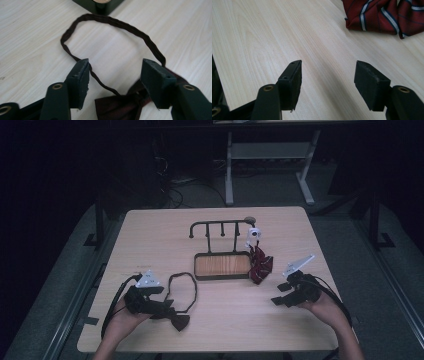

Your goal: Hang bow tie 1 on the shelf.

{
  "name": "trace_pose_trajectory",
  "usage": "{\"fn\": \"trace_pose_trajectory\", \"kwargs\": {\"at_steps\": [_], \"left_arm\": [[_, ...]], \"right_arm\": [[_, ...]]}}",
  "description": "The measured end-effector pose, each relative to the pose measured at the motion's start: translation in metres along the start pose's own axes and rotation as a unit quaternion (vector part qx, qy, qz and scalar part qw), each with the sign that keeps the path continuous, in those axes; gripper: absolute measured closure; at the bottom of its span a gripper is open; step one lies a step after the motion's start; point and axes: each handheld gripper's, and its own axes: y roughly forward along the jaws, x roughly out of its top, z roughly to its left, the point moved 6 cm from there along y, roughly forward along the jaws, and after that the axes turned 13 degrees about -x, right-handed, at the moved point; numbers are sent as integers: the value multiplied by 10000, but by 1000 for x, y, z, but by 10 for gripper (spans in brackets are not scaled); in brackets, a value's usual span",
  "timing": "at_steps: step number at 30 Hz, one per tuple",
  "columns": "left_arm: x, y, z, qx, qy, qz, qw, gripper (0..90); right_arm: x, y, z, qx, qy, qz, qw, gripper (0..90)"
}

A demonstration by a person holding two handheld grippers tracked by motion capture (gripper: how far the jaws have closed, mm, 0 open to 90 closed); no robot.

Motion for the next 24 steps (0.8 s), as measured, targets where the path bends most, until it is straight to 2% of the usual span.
{"fn": "trace_pose_trajectory", "kwargs": {"at_steps": [2, 15, 19, 20, 24], "left_arm": [[4, 2, 6, 84, 5, 108, 9999, 462], [30, 9, 28, 147, 76, 420, 9990, 498], [37, 12, 37, 220, 35, 553, 9982, 516], [39, 14, 41, 263, 51, 658, 9975, 525], [44, 20, 50, 278, 10, 823, 9962, 551]], "right_arm": [[-1, -2, 0, 15, 17, -18, 10000, 389], [1, -8, 0, -61, -45, -87, 9999, 389], [1, -8, -1, -45, -9, -70, 10000, 389], [1, -8, 0, -21, -9, -77, 10000, 388], [2, -7, 1, -3, 14, -100, 9999, 386]]}}
